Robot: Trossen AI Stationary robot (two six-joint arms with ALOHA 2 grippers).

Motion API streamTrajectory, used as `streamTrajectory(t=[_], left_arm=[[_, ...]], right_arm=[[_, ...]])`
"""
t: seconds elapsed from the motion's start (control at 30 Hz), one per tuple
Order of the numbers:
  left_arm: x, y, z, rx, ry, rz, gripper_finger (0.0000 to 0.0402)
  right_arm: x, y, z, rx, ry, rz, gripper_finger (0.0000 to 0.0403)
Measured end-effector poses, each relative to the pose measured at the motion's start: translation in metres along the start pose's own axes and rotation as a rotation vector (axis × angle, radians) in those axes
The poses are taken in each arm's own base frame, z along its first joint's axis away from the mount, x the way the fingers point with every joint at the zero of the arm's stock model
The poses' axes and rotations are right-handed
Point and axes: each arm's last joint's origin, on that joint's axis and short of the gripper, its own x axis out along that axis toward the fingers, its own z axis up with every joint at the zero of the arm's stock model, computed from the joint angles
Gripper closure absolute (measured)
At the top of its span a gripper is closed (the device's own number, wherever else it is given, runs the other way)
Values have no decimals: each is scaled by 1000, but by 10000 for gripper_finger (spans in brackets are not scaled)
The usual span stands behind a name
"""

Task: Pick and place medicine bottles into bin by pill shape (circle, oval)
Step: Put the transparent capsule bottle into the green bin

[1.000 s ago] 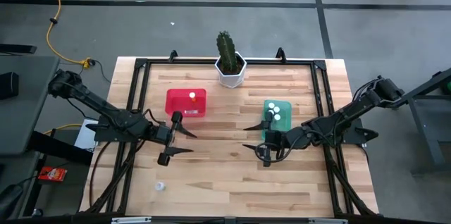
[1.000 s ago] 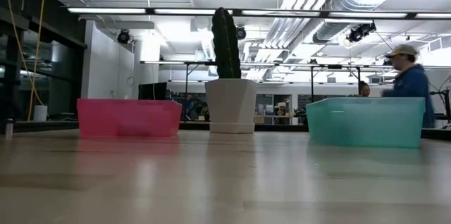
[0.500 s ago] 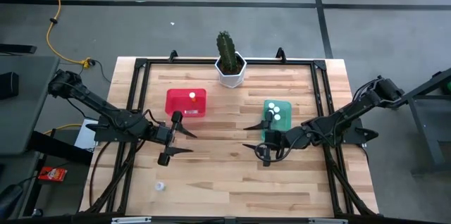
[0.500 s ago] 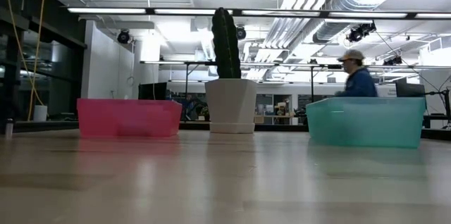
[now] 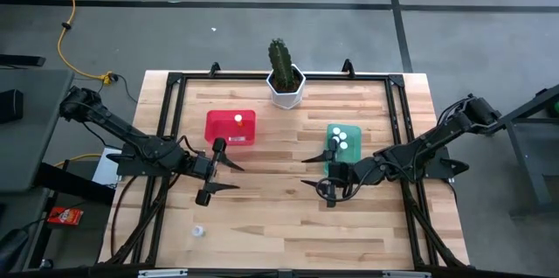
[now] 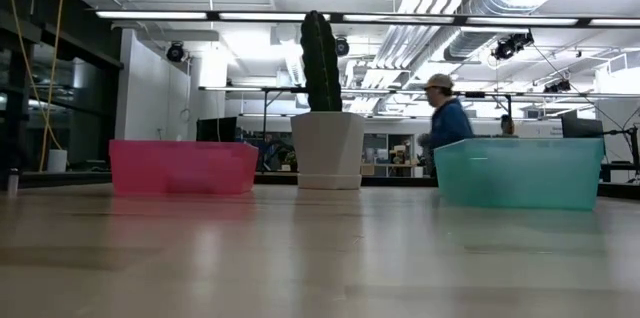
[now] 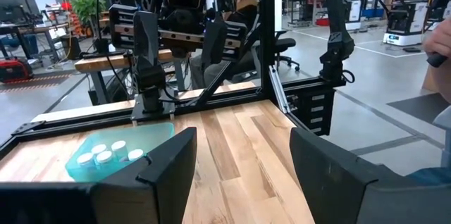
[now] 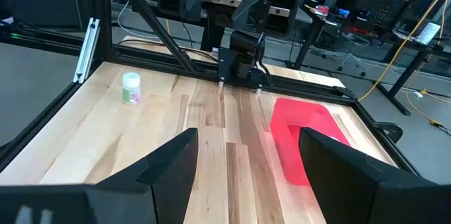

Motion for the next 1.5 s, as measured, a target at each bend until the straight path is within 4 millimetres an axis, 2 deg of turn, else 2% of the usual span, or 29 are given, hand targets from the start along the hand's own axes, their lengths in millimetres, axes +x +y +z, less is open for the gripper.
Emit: streamTrajectory(t=[1.5], left_arm=[[0,-1,0,-25,-3,-29,186]], right_arm=[[0,0,0,-11,-1,14,162]])
